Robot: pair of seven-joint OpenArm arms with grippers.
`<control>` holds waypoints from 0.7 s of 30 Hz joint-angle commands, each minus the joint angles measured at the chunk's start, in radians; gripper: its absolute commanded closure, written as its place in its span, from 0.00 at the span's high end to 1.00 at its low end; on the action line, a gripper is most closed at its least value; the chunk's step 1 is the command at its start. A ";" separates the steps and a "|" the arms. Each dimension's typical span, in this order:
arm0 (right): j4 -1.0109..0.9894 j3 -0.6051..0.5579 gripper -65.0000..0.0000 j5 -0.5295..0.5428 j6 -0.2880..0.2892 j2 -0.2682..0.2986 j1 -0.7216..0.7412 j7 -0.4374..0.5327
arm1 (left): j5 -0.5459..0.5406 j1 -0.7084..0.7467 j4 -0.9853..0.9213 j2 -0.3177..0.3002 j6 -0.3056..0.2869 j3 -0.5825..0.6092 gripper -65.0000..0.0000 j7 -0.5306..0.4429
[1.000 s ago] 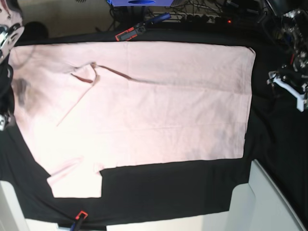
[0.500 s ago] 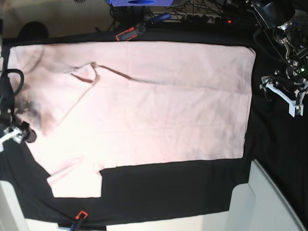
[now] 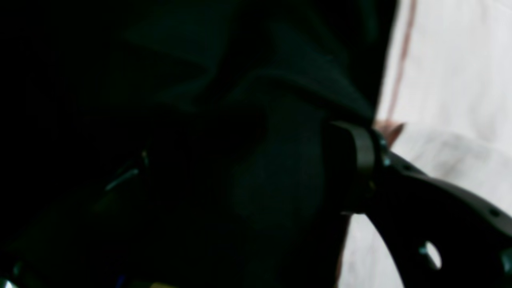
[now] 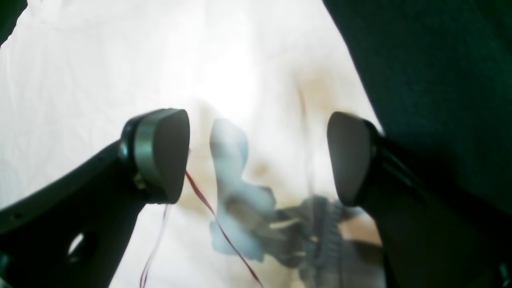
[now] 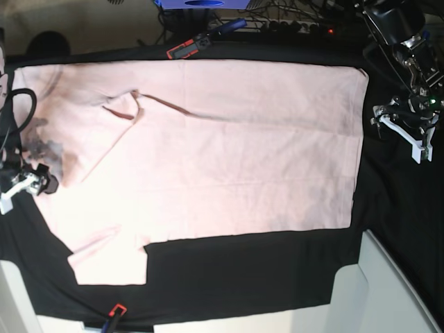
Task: Fold the T-shirt properly
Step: 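Move both grippers along the shirt's side edges to mid-length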
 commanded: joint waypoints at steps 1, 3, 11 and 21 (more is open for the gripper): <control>0.006 -0.004 0.79 0.005 -0.005 0.012 0.011 0.000 | -0.002 -0.008 0.013 -0.020 0.004 -0.003 0.79 -0.018; 0.006 -0.007 0.79 0.004 -0.020 0.010 0.008 0.014 | -0.001 -0.010 0.018 -0.020 0.004 0.000 0.79 -0.018; 0.006 -0.010 0.78 0.002 -0.059 0.010 0.008 0.016 | 0.001 -0.039 0.013 -0.018 0.004 0.007 0.79 -0.018; 0.012 -0.010 0.78 0.002 -0.098 -0.004 -0.004 0.016 | 0.107 -0.252 -0.105 -0.038 0.010 0.014 0.79 0.162</control>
